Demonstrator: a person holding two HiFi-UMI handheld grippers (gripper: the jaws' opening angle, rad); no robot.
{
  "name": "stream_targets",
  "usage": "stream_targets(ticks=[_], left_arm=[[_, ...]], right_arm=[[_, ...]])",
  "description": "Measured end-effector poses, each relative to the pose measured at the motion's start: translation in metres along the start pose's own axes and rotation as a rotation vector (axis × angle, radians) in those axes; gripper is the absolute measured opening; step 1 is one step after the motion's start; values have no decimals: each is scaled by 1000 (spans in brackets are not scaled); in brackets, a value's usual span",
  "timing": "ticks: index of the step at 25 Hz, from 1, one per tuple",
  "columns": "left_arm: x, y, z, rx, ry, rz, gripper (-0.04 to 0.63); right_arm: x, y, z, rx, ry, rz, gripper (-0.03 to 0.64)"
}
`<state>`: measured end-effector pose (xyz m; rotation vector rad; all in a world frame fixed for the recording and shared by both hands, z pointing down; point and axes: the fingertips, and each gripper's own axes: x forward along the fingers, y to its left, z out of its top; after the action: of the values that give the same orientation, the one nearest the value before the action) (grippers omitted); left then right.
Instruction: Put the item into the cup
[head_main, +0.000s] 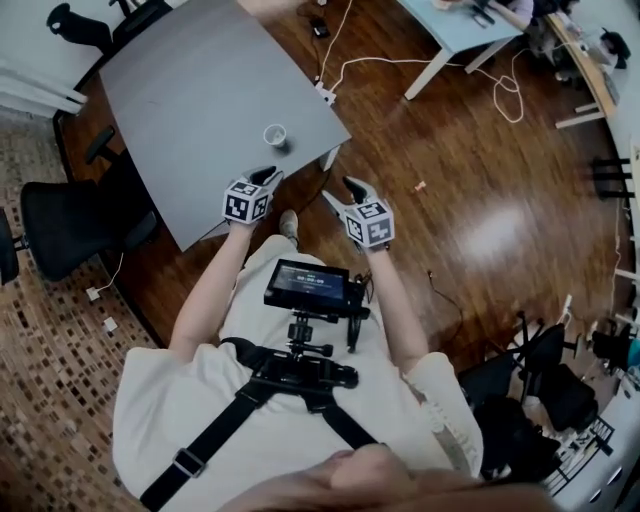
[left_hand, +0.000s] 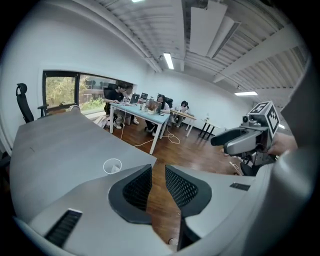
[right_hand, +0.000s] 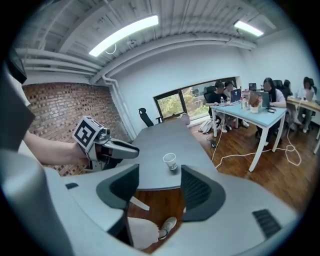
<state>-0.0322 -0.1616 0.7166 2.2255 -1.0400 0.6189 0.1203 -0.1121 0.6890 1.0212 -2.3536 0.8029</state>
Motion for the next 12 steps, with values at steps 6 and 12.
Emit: stream_targets(ticks=[6,12], left_arm=[[-11,-76,-51,-19,21,10,89],[-31,-128,-91,-19,39,24,89]], right_arm=[[-63,1,-40,0,-15,5,278],[-110,-6,-78,-13,-18,-15,278]])
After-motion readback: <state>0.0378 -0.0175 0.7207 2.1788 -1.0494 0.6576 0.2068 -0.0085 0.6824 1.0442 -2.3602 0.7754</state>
